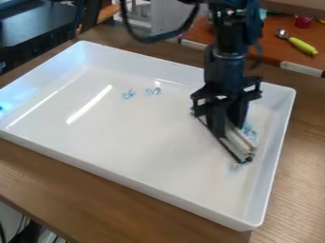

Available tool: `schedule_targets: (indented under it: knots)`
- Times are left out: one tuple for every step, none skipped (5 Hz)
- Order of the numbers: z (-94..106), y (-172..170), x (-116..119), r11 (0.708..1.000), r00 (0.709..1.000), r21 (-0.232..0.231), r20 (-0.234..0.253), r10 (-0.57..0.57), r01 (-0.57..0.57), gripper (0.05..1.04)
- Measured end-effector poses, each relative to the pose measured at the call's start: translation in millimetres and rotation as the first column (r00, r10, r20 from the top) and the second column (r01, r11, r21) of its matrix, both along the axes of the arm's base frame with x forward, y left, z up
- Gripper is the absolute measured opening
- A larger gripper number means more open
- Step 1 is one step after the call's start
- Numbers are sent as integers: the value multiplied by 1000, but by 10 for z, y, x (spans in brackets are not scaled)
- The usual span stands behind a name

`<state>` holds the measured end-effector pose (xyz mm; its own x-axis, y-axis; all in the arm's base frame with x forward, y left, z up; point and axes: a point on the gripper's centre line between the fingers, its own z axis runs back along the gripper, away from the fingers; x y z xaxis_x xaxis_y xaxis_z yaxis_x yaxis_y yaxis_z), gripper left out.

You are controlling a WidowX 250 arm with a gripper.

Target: Sweep into pile

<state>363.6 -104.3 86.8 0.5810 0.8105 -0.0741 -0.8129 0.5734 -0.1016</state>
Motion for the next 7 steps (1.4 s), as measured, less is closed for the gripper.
schedule_targets:
  knots:
    - [19, -49, 115, 1000, 1000, 0, 10, -13, 13, 366]
    - [78, 74, 83, 999, 999, -9, 7, -54, 54, 366]
    - [479, 464, -51, 997, 997, -57, 45, -56, 59, 366]
    - [800, 930, -230, 987, 993, -120, 62, -100, 107, 366]
    - [849, 1374, -407, 983, 988, -101, 25, -154, 155, 366]
    - [777, 1777, -483, 977, 977, -12, -6, -212, 212, 366]
    - [598, 2020, -488, 954, 957, 71, -38, -289, 291, 366]
